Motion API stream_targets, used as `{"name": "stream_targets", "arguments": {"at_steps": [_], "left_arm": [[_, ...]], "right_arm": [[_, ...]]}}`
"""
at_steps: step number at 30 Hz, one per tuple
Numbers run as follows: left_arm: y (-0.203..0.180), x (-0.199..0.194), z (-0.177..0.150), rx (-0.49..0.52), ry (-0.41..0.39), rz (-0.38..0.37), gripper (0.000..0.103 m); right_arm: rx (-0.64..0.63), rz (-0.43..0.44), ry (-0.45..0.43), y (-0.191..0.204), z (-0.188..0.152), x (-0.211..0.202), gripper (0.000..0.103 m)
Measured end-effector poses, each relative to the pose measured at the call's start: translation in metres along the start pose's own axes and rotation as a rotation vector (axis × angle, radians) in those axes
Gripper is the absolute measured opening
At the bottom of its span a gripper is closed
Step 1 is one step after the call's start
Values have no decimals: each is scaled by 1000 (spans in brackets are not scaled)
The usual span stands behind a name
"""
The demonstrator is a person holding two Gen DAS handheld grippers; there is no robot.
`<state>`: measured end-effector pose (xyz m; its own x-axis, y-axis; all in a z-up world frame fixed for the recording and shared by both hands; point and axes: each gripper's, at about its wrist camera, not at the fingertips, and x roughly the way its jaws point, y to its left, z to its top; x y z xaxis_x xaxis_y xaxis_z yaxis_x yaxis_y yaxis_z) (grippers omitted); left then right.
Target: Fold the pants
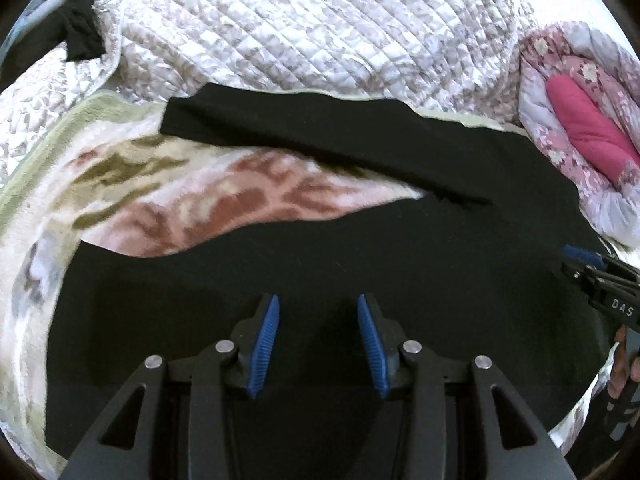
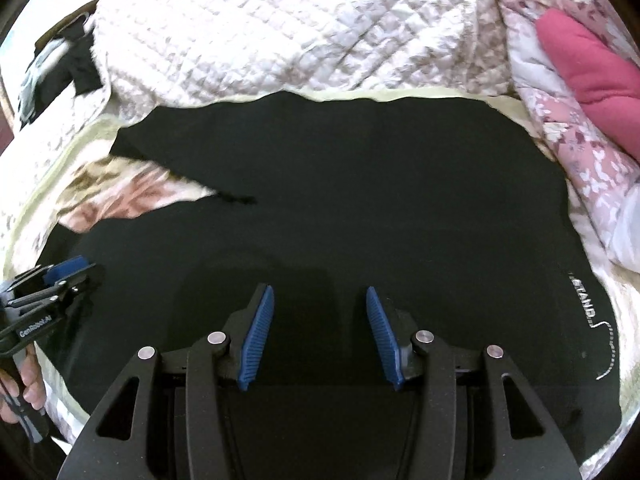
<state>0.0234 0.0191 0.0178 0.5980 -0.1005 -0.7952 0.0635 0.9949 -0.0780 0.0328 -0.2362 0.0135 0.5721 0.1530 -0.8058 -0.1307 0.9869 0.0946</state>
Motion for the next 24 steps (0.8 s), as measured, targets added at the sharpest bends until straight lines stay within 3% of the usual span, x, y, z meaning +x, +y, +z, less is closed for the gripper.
{"name": "stream_targets", "arguments": {"at_steps": [3, 7, 10, 15, 18, 24], "left_arm": [[-7, 1, -4, 31, -22, 23, 49], [-10, 2, -6, 42, -35, 29, 52], [-9, 2, -7, 42, -41, 28, 53], [-4, -2, -6, 6, -44, 37, 53], [3, 0, -6, -1, -51, 77, 53], [8, -1, -5, -12, -49, 98, 54]], "right_arm": [[-38, -19, 39, 5, -4, 10, 51], [-46, -8, 41, 6, -5, 11, 60], [-67, -21, 35, 9, -6, 9, 60], [-3, -58, -17, -7, -4, -5, 60], [50, -97, 25, -21, -6, 1, 60], [83, -64, -4, -24, -5, -7, 60]]}}
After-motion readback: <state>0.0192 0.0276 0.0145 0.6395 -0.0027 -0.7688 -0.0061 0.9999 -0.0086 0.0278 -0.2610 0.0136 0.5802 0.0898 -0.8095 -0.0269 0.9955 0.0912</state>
